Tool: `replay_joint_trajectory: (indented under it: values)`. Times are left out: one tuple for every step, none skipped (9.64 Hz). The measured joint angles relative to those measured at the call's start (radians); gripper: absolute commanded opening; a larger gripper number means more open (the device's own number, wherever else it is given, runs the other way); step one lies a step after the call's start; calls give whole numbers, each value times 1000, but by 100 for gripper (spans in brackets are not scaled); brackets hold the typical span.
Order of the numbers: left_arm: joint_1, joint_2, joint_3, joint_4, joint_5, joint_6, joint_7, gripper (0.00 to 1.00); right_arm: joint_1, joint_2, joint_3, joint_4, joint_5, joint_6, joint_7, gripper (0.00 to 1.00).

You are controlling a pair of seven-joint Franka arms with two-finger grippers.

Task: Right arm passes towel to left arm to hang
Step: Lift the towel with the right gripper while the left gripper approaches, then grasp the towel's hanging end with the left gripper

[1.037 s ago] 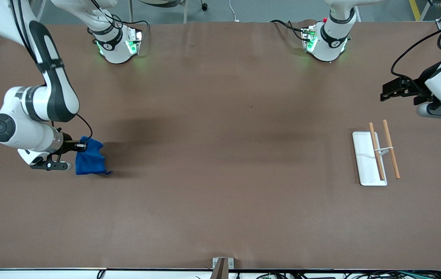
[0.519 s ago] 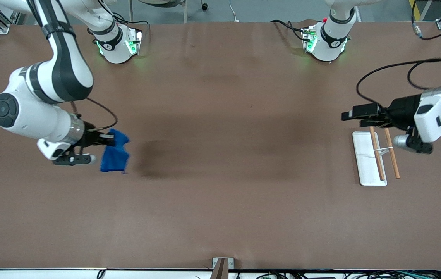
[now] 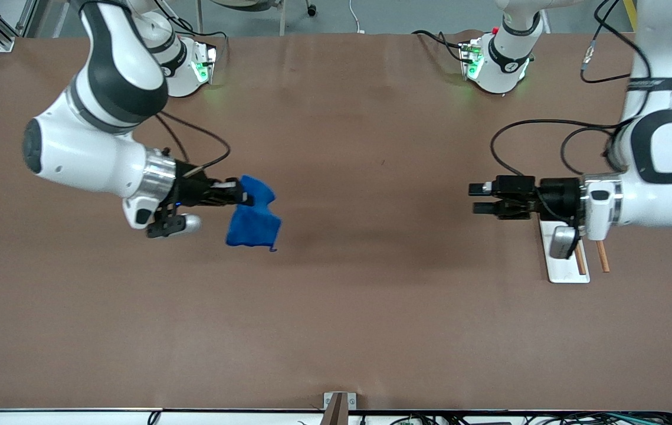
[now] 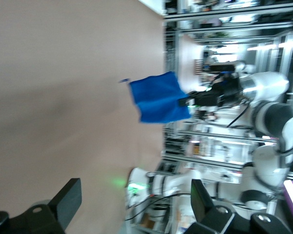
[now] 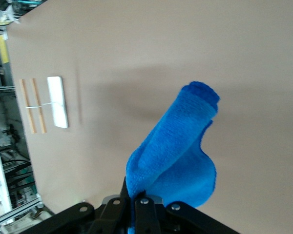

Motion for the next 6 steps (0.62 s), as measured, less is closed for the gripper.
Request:
replay_joint_trajectory:
  values:
    - [-1, 43, -25, -23, -104, 4, 58, 90, 41, 1, 0, 0, 87, 40, 0, 0]
    - [-2, 100, -55, -42, -217, 6, 120, 86, 80, 1, 1, 1, 173, 85, 0, 0]
    - [-4, 167, -95, -53, -323, 6, 181, 85, 116, 2, 1, 2, 255, 136, 0, 0]
    - [-9, 232, -135, -55, -393, 7, 233, 83, 150, 2, 1, 5, 325, 194, -1, 0]
    - [-16, 276, -156, -55, -422, 7, 266, 74, 185, 3, 1, 9, 371, 249, -1, 0]
    - [-18, 300, -167, -55, -430, 7, 277, 73, 217, 4, 1, 17, 409, 292, -1, 0]
